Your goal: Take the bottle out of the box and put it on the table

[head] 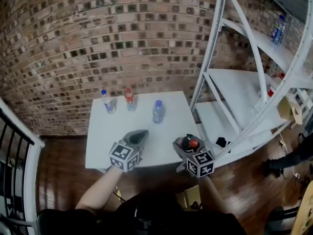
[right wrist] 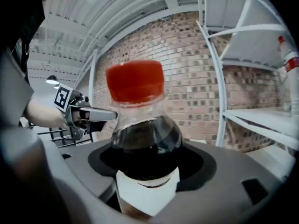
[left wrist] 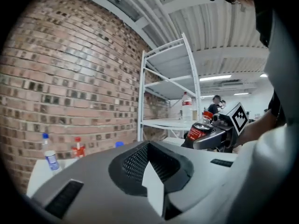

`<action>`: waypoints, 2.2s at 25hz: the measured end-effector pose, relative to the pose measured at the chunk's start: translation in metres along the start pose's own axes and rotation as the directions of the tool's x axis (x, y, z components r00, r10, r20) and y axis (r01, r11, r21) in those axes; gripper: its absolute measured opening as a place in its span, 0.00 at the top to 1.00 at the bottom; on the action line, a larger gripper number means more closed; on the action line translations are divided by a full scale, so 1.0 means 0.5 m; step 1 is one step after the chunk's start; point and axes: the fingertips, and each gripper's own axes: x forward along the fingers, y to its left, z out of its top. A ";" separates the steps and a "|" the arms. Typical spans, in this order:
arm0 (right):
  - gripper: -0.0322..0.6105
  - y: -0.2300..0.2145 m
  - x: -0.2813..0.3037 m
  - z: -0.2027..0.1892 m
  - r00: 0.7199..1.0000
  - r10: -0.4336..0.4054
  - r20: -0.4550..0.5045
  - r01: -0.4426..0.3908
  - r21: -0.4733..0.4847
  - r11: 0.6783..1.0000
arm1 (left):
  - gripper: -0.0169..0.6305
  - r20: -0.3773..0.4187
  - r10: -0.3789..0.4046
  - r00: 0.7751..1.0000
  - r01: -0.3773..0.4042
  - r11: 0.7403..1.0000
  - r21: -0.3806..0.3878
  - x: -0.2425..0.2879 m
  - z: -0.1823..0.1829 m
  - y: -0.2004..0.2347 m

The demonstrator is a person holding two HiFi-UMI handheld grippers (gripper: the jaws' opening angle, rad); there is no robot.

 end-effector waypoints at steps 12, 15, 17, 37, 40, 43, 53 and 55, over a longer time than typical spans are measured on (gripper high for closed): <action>0.44 0.310 0.268 0.005 0.919 0.380 -0.106 -0.388 -0.067 0.919 | 0.97 -0.035 0.394 0.918 -0.396 0.917 -0.052 -0.324 -0.034 0.228; 0.44 0.346 0.329 0.007 0.908 0.397 -0.132 -0.409 -0.078 0.909 | 0.97 -0.025 0.435 0.900 -0.436 0.898 -0.053 -0.368 -0.035 0.281; 0.44 0.378 0.364 0.003 0.904 0.402 -0.143 -0.415 -0.077 0.906 | 0.97 -0.032 0.450 0.892 -0.451 0.891 -0.053 -0.396 -0.039 0.319; 0.44 0.407 0.648 -0.258 0.870 0.269 -0.413 -0.329 -0.079 0.941 | 0.97 -0.179 0.426 0.887 -0.453 0.878 -0.156 -0.454 -0.251 0.557; 0.44 0.404 0.655 -0.281 0.875 0.253 -0.413 -0.313 -0.083 0.946 | 0.97 -0.215 0.415 0.884 -0.452 0.877 -0.162 -0.451 -0.290 0.565; 0.44 0.400 0.654 -0.306 0.874 0.249 -0.417 -0.306 -0.074 0.949 | 0.97 -0.237 0.414 0.879 -0.458 0.872 -0.174 -0.450 -0.316 0.568; 0.43 0.404 0.663 -0.306 0.884 0.301 -0.359 -0.341 -0.054 0.938 | 0.97 -0.281 0.421 0.862 -0.481 0.855 -0.194 -0.457 -0.372 0.563; 0.42 0.403 0.662 -0.310 0.880 0.310 -0.359 -0.348 -0.045 0.936 | 0.97 -0.277 0.420 0.864 -0.478 0.858 -0.190 -0.454 -0.367 0.560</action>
